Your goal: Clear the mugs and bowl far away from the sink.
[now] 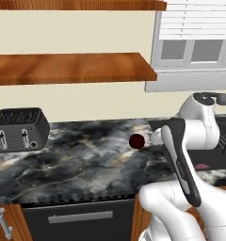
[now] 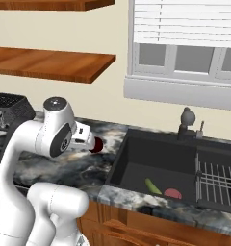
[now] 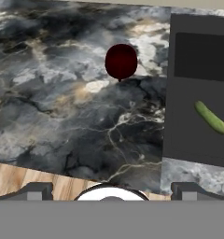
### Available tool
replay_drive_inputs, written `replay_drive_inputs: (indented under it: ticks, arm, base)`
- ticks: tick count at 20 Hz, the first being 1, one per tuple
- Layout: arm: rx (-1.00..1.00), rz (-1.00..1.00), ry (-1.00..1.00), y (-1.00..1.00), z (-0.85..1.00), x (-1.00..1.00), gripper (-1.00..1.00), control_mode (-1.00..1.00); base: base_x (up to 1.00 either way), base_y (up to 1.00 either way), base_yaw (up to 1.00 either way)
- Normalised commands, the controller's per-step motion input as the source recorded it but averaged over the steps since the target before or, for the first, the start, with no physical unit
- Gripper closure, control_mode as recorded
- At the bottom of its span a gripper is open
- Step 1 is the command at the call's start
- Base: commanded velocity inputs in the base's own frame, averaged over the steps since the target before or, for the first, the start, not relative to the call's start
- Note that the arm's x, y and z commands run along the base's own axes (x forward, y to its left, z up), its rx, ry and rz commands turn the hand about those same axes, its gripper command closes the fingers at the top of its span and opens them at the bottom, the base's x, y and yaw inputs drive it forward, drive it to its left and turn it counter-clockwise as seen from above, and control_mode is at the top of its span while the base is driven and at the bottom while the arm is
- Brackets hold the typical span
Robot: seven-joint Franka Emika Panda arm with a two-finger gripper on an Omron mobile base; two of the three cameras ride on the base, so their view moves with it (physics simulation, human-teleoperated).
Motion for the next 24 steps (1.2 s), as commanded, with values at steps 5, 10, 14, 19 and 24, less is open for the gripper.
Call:
replay_drive_inputs:
  ticks: [5,10,14,19,24]
  arm:
    - [-0.05,0.0,0.0,0.0,-0.1,0.13,-1.0,-1.0]
    - [-0.05,0.0,0.07,0.0,-0.1,0.21,-1.0,-1.0]
    - [0.0,0.0,0.04,0.0,-0.1,0.28,-1.0,-1.0]
    - [0.0,0.0,0.0,0.0,-0.09,0.27,-1.0,-1.0]
    - [0.0,0.0,0.0,0.0,-0.1,0.21,-1.0,-1.0]
  base:
    - [0.0,0.0,0.0]
    - [0.0,0.0,0.0]
    - [0.0,0.0,0.0]
    - [0.0,0.0,0.0]
    - [0.0,0.0,0.0]
